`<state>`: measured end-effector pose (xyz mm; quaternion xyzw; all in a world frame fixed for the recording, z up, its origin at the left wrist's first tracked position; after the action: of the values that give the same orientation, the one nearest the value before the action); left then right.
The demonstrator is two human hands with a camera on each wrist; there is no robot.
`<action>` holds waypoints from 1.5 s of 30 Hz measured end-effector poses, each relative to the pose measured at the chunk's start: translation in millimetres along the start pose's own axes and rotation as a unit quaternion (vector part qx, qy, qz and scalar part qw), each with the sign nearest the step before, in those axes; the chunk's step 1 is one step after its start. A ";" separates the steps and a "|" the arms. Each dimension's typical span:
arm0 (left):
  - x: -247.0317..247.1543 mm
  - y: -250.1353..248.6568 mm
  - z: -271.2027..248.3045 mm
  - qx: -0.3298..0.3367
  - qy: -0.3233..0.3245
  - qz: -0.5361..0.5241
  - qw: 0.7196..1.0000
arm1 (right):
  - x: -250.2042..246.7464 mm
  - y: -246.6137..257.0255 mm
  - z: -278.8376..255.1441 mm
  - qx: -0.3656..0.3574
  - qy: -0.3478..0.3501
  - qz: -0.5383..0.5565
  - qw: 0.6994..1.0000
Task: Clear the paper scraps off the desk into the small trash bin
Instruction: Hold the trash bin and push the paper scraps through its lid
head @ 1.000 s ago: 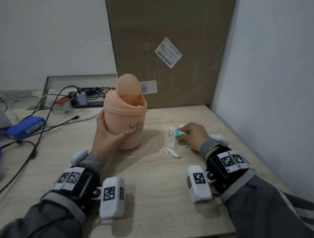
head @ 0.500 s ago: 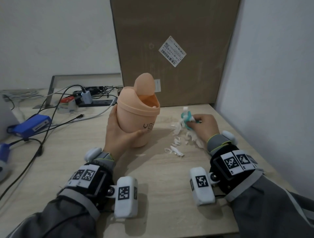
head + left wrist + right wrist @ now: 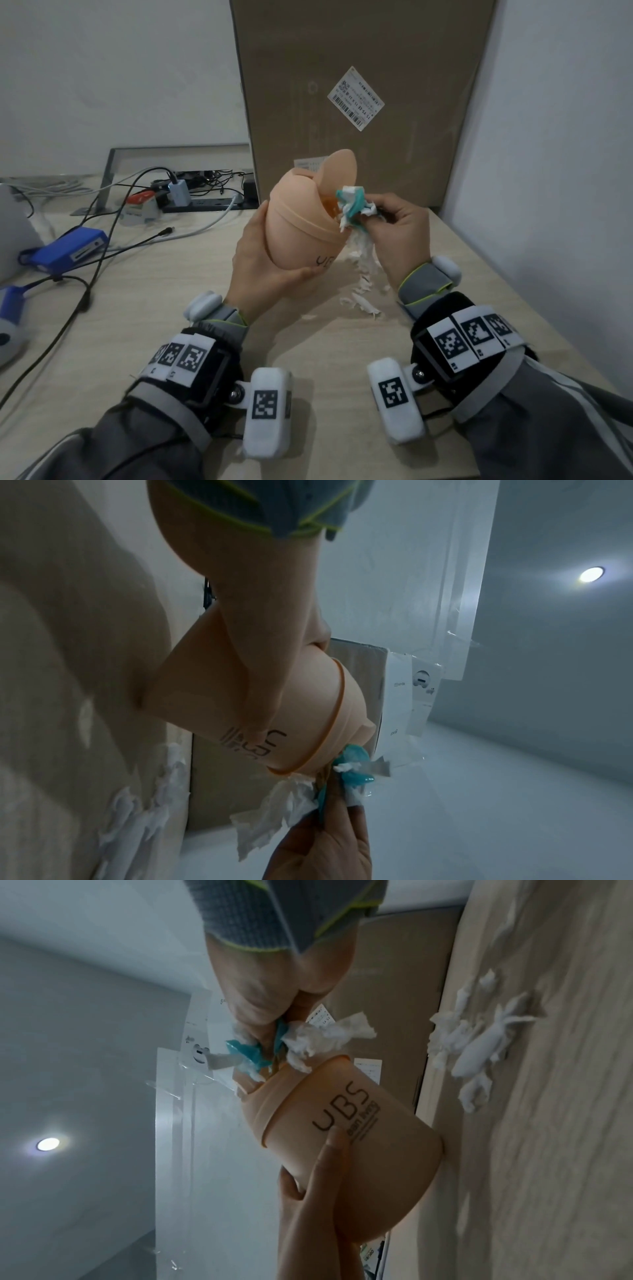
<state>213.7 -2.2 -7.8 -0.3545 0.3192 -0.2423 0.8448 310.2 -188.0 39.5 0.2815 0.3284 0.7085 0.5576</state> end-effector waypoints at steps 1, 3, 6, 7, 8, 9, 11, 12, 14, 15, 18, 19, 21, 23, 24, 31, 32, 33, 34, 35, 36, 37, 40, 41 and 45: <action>0.0 0.4 0.0 -0.002 0.000 -0.003 1.000 | 1.4 1.6 -1.0 -0.011 0.007 -0.014 1.000; 0.4 -0.1 -0.3 -0.001 0.003 -0.009 1.000 | 4.3 4.2 -3.1 -0.040 0.030 -0.061 0.997; 1.3 -3.5 -1.2 0.008 0.014 0.001 1.000 | 7.0 6.3 -4.7 -0.076 0.060 -0.111 0.989; 1.3 -4.3 -1.4 0.010 0.017 0.004 1.000 | 8.3 6.8 -4.8 -0.083 0.072 -0.125 0.986; 1.0 -5.1 -1.6 0.010 0.019 0.006 1.000 | 9.6 6.5 -4.4 -0.085 0.089 -0.138 0.983; 0.8 -5.7 -1.8 0.011 0.021 0.008 1.000 | 10.9 5.5 -4.2 -0.081 0.108 -0.152 0.979; 0.7 -7.9 -2.6 0.013 0.026 0.008 1.000 | 12.2 1.5 -3.6 -0.063 0.139 -0.177 0.972; 0.6 -9.1 -3.0 0.014 0.028 0.007 0.999 | 12.3 -0.6 -3.2 -0.056 0.147 -0.190 0.969; 0.7 -10.2 -3.6 0.017 0.031 0.007 0.999 | 10.6 -3.6 -2.0 -0.030 0.145 -0.210 0.966; 0.9 -9.8 -3.3 0.017 0.032 0.009 0.999 | 9.2 -4.4 -1.4 -0.009 0.137 -0.199 0.970; 1.1 -8.7 -2.5 0.021 0.033 0.017 0.999 | 4.4 -4.7 0.7 0.025 0.107 -0.162 0.981; 1.4 -8.6 -2.2 0.025 0.035 0.020 0.999 | 3.1 -4.6 1.3 0.027 0.099 -0.163 0.981; 2.2 -8.3 -1.9 0.036 0.039 0.030 0.998 | 2.1 -3.7 1.5 0.022 0.082 -0.183 0.979; 2.8 -7.3 -1.4 0.045 0.040 0.036 0.998 | 3.5 -4.8 1.7 0.019 0.084 -0.201 0.976; 3.2 -6.7 -1.3 0.046 0.040 0.034 0.998 | 5.6 -4.4 0.7 0.024 0.102 -0.202 0.974; 1.3 -5.9 -2.5 0.013 0.026 -0.007 1.000 | 5.7 4.3 -9.7 0.099 0.197 -0.187 0.957; 1.3 -6.5 -2.8 0.011 0.026 -0.007 1.000 | 5.9 2.7 -10.6 0.103 0.200 -0.182 0.957; 1.4 -6.6 -3.0 0.010 0.027 -0.007 1.000 | 7.1 0.8 -11.7 0.104 0.200 -0.187 0.956; 1.5 -6.3 -3.3 0.008 0.029 -0.009 1.000 | 8.1 -2.8 -11.3 0.104 0.195 -0.190 0.957; 1.7 -5.2 -3.2 0.005 0.029 -0.013 0.999 | 9.2 -5.2 -10.4 0.103 0.185 -0.177 0.961; 1.8 -4.0 -3.1 0.002 0.028 -0.020 0.999 | 9.8 -6.2 -9.0 0.095 0.175 -0.155 0.968; 1.7 -2.8 -3.0 -0.001 0.025 -0.026 0.999 | 9.9 -5.9 -7.5 0.078 0.170 -0.135 0.973; 0.6 -0.8 -3.0 -0.006 0.019 -0.039 0.999 | 2.5 -1.5 -5.0 0.035 0.160 -0.145 0.976; 0.3 -0.4 -2.7 -0.007 0.017 -0.040 0.999 | -1.6 -2.8 -4.4 0.036 0.155 -0.161 0.974; 0.1 1.1 -1.8 -0.011 0.014 -0.036 0.999 | -8.7 -10.7 -5.5 0.078 0.164 -0.160 0.970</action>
<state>212.7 -2.4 -9.7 -0.3719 0.3210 -0.2740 0.8268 314.5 -195.5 27.4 0.1480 0.5103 0.6186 0.5787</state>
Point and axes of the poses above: each hand's wrist, its own z-axis towards the middle knuckle, its own x-axis out of the palm, y = z × x, the point moved 5 cm from there along z, towards the middle knuckle, and after that the axes turned 2 degrees about -z, right-handed, at the moved point
